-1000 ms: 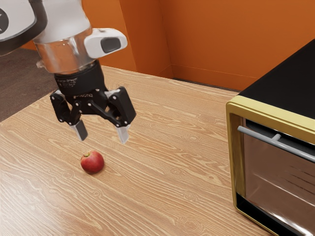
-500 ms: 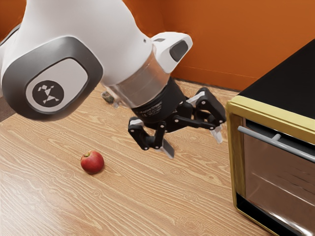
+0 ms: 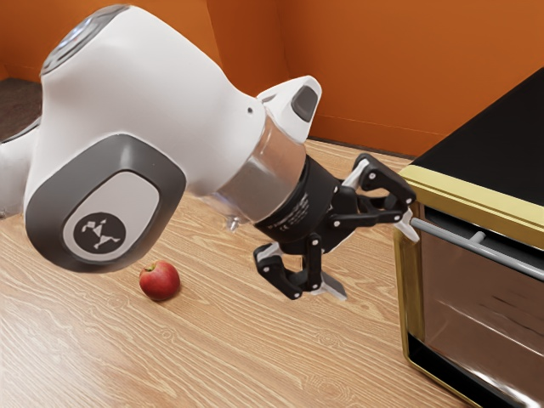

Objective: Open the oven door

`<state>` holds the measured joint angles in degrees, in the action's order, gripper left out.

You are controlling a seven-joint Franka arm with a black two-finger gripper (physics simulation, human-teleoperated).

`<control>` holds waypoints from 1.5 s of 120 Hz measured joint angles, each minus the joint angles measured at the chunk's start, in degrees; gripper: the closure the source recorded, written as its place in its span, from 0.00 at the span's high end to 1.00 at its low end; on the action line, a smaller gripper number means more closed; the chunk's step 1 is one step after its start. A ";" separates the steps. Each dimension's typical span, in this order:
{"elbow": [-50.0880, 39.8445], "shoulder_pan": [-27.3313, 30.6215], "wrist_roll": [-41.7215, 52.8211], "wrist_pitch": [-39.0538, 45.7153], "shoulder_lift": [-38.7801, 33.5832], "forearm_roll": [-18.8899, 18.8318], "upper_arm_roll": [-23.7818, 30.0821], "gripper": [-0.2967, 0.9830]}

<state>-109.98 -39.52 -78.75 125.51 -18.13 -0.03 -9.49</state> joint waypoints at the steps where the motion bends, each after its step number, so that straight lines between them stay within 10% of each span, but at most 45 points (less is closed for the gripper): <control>1: 0.00 0.02 -0.22 0.18 0.10 0.06 -0.01 0.77; 180: 2.04 1.24 -14.08 8.02 8.02 2.66 -0.79 0.77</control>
<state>-107.94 -38.28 -92.83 133.54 -10.11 2.63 -10.28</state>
